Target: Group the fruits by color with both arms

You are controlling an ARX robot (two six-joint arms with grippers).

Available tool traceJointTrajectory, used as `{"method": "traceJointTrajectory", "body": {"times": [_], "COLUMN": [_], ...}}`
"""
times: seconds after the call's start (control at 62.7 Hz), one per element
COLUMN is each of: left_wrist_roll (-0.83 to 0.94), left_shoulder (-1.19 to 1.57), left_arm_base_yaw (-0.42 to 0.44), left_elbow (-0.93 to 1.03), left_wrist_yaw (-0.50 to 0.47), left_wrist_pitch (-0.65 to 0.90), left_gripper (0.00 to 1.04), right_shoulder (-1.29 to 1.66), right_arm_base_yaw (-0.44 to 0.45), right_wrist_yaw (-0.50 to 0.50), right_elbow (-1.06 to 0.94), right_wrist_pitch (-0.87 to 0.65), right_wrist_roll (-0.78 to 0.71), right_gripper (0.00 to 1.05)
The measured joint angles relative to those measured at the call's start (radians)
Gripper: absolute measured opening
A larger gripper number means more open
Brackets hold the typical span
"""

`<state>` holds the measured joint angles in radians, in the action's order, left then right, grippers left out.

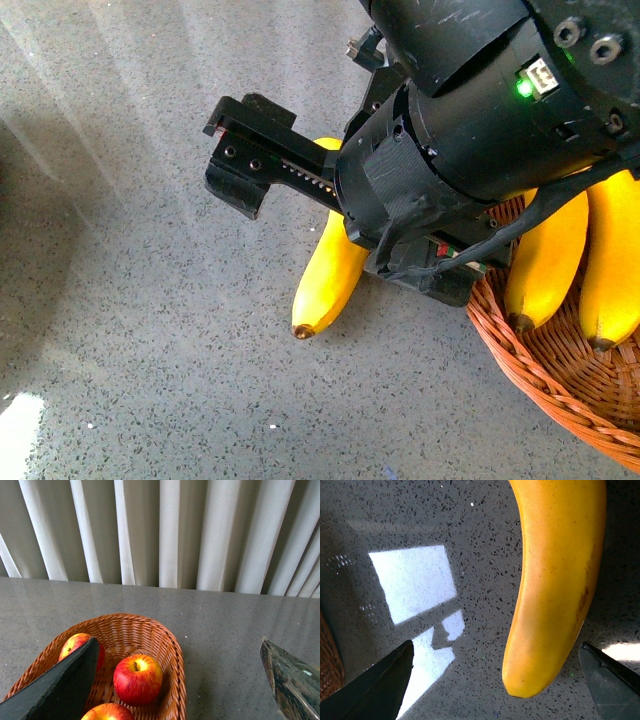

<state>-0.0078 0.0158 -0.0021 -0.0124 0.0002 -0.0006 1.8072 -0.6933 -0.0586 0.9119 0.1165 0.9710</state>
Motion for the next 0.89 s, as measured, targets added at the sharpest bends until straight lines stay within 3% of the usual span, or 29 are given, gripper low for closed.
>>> {"method": "traceJointTrajectory", "body": {"times": [0.894], "left_wrist_roll": [0.0], "left_shoulder": [0.0], "left_arm_base_yaw": [0.0], "left_elbow": [0.0], "left_wrist_yaw": [0.0], "left_wrist_pitch": [0.0], "left_gripper": [0.96], "right_shoulder": [0.081], "right_arm_base_yaw": [-0.003], "right_wrist_yaw": [0.017], "right_elbow": [0.043], "right_wrist_pitch": [0.045], "right_wrist_roll": [0.002], "right_gripper": [0.96]}}
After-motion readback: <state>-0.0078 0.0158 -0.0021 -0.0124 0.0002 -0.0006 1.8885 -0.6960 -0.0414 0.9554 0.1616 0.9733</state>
